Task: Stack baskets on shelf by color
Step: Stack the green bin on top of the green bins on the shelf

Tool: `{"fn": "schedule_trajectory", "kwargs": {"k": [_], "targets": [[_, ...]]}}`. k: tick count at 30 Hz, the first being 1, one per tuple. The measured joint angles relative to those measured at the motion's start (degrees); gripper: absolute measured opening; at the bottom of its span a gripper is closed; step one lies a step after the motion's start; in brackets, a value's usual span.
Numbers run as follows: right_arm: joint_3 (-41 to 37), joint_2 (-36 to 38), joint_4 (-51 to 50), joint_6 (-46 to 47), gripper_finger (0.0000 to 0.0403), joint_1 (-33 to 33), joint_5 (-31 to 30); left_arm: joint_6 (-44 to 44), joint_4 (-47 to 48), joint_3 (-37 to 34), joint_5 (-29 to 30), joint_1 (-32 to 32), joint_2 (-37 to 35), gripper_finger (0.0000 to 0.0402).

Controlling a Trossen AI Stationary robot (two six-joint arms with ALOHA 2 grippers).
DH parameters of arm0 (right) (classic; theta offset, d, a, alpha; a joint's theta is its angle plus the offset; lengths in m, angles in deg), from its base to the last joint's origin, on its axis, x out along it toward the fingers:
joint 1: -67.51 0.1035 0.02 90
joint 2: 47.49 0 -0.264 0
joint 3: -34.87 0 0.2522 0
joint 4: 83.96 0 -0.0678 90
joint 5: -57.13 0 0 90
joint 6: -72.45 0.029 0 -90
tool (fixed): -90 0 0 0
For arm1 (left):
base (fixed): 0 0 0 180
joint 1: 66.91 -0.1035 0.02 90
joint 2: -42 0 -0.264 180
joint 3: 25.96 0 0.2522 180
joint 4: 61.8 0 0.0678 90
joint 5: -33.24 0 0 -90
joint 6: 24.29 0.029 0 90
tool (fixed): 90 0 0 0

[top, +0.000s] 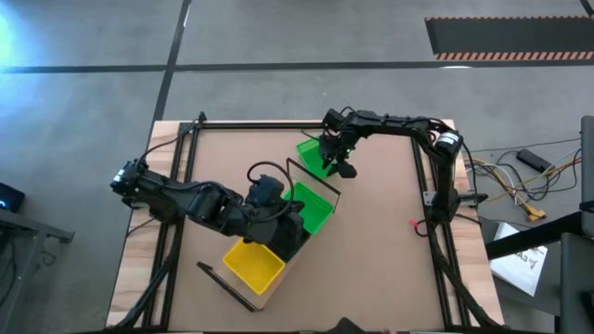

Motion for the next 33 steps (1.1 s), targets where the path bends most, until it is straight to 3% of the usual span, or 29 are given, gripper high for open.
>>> {"fn": "schedule_trajectory", "kwargs": {"k": [13, 22, 33], "targets": [[-5.1, 0.0, 10.9, 4.4, 0.0109, 1.0, -6.2, 0.0, -0.8, 0.0, -0.1, 0.0, 0.0, 0.0008], [-5.0, 0.4, 13.3, 6.6, 0.0018, 1.2, -7.5, 0.0, -3.6, 0.0, -0.3, 0.0, 0.0, 0.0008], [-4.9, 12.8, 13.4, 4.0, 0.0008, 0.9, -14.8, 0.1, -4.3, 0.0, -0.3, 0.0, 0.0, 0.0008]]}}
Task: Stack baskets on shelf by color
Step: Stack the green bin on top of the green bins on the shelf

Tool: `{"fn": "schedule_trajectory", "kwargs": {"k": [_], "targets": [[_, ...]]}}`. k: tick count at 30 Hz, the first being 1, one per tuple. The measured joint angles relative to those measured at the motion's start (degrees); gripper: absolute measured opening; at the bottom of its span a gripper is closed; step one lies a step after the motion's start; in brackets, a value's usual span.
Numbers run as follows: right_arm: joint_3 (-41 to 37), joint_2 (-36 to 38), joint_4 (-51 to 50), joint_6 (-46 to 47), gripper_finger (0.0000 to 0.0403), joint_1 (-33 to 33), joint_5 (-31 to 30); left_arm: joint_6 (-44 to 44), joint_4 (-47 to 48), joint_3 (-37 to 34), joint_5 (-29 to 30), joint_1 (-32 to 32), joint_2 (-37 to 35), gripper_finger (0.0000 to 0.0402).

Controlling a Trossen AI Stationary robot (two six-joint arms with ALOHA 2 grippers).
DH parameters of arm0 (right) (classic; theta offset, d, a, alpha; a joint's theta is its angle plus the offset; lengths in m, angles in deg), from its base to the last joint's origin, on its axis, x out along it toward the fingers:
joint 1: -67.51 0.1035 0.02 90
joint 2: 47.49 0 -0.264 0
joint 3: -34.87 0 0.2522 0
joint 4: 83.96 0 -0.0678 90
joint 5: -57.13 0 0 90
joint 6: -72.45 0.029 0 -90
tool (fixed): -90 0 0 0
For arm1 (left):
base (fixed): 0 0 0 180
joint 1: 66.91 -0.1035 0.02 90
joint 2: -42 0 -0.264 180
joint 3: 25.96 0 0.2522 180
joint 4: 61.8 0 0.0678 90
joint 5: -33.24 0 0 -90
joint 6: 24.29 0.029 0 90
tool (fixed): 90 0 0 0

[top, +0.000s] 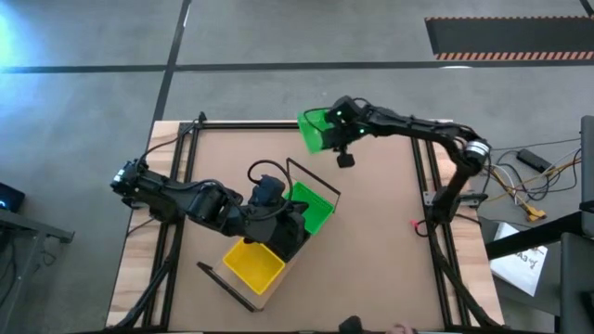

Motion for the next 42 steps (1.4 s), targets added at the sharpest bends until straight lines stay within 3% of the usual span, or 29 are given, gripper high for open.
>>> {"fn": "schedule_trajectory", "kwargs": {"k": [7, 10, 13, 16, 20, 25, 31, 37, 42], "targets": [[0.0, 10.4, 0.4, -4.7, 0.0008, -0.4, -6.9, 3.8, -0.8, 0.3, 0.0, 0.1, 0.0, 0.0008], [0.0, 14.6, 0.4, -6.6, 0.0008, -0.3, -7.1, 8.6, -3.7, 0.9, 0.0, 0.1, -0.1, 0.0008], [0.0, 18.6, 0.9, -5.8, 0.0008, 0.8, -4.7, 15.5, -7.1, 2.0, -0.1, 0.1, -0.3, 0.0008], [0.0, 21.8, 1.0, -3.4, 0.0008, 2.5, 1.8, 23.5, -11.6, 2.9, -0.1, 0.2, -1.1, 0.0008], [0.0, 25.0, 1.7, 0.5, 0.0008, 8.0, 5.3, 33.3, -18.5, 2.9, -0.1, 0.2, -3.3, 0.0008], [0.0, 26.2, 1.7, 4.2, 0.0008, 18.3, 5.6, 43.1, -24.5, 2.8, -0.1, 0.2, -5.9, 0.0008], [0.0, 25.8, 5.1, 11.3, 0.0008, 28.9, 11.2, 47.8, -25.1, 2.5, -0.1, 0.2, -7.8, 0.0008], [0.0, 23.2, 4.1, 15.6, 0.0008, 34.1, 14.3, 48.0, -25.1, 1.0, -0.2, 0.3, -7.7, 0.0008], [0.0, 19.3, 1.3, 10.2, 0.0008, 36.5, 11.8, 47.9, -25.1, 0.2, -0.3, 1.0, -7.7, 0.0008]]}}
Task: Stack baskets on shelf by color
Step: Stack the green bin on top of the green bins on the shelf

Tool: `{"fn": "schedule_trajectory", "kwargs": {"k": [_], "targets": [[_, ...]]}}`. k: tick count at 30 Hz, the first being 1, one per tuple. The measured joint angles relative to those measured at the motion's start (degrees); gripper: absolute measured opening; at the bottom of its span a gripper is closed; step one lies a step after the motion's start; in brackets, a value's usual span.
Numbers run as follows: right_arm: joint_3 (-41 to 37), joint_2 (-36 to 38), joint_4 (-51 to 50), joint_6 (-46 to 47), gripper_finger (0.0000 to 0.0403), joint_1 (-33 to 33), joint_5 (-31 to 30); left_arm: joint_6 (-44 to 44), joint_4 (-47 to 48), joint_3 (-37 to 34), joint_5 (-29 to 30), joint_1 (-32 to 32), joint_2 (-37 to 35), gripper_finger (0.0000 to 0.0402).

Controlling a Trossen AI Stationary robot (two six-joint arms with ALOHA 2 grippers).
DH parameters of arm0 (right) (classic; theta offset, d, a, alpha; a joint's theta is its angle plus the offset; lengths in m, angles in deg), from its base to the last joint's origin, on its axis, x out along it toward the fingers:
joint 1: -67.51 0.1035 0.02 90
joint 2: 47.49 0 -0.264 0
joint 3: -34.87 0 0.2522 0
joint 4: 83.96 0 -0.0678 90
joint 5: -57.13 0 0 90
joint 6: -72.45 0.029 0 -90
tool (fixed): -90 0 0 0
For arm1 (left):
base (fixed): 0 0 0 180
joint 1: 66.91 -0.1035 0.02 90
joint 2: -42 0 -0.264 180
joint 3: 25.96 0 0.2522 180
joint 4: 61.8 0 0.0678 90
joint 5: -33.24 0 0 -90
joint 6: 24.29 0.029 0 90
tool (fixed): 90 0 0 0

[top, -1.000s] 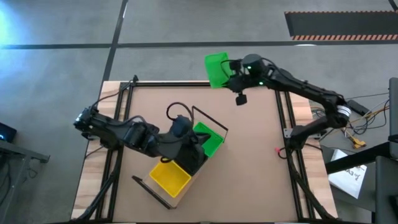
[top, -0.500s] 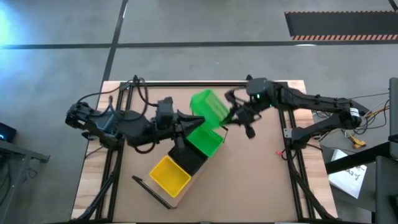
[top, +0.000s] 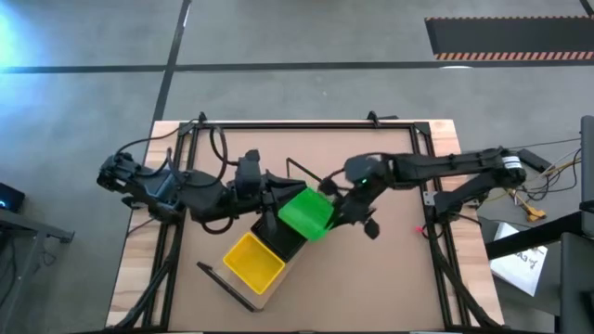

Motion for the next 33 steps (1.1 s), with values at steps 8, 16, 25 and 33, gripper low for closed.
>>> {"fn": "schedule_trajectory", "kwargs": {"k": [8, 16, 25, 33], "targets": [[1.3, -6.9, -7.1, -10.6, 0.0008, 0.2, -11.9, 0.0, 0.0, 0.0, 0.0, 2.3, 0.0, 0.0008], [2.9, -12.2, -11.7, -16.5, 0.0008, 0.3, -16.7, -0.1, 0.0, 0.0, 0.0, 3.7, 0.0, 0.0008], [2.9, -13.4, -13.2, -18.6, 0.0008, 0.3, -20.5, -0.1, 0.4, 0.0, 0.0, 3.8, 0.0, 0.0008], [2.4, -14.2, -15.5, -17.0, 0.0008, 0.2, -20.6, -0.1, 0.5, -0.1, 0.0, 3.8, 0.0, 0.0008]]}}
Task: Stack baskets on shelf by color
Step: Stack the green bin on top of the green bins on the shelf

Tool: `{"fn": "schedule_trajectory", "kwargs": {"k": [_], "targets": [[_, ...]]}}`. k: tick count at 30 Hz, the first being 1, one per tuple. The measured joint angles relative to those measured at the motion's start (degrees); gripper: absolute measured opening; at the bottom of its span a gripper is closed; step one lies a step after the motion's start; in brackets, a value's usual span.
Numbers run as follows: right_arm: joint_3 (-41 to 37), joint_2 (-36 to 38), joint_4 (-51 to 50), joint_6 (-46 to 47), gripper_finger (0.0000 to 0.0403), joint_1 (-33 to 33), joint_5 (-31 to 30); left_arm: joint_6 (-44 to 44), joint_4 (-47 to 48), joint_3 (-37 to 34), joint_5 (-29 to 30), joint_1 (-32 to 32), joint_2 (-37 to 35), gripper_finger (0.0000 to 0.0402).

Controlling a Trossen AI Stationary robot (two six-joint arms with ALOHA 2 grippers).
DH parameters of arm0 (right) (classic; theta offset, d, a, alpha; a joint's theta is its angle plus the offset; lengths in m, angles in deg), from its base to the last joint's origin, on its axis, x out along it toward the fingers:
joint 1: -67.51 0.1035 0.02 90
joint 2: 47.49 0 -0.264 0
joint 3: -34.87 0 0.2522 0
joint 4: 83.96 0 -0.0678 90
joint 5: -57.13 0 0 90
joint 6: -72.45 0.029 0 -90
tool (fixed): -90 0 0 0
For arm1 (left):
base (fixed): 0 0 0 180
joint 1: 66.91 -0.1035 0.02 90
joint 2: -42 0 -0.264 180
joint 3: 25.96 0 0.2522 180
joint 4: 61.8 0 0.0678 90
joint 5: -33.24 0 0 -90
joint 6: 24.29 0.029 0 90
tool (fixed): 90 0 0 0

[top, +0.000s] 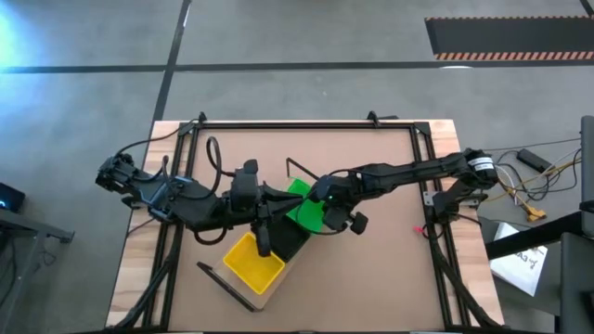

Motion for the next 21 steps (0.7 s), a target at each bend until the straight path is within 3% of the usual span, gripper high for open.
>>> {"fn": "schedule_trajectory", "kwargs": {"k": [13, 21], "targets": [[-0.1, -3.9, 2.7, 1.4, 0.0018, -0.1, -1.4, 0.0, 0.0, 0.0, 0.0, 0.0, 0.0, 0.0008], [0.5, -2.6, 2.7, 1.4, 0.0114, -0.1, -1.7, 0.0, 0.0, -0.1, 0.0, 0.0, 0.0, 0.0008]]}}
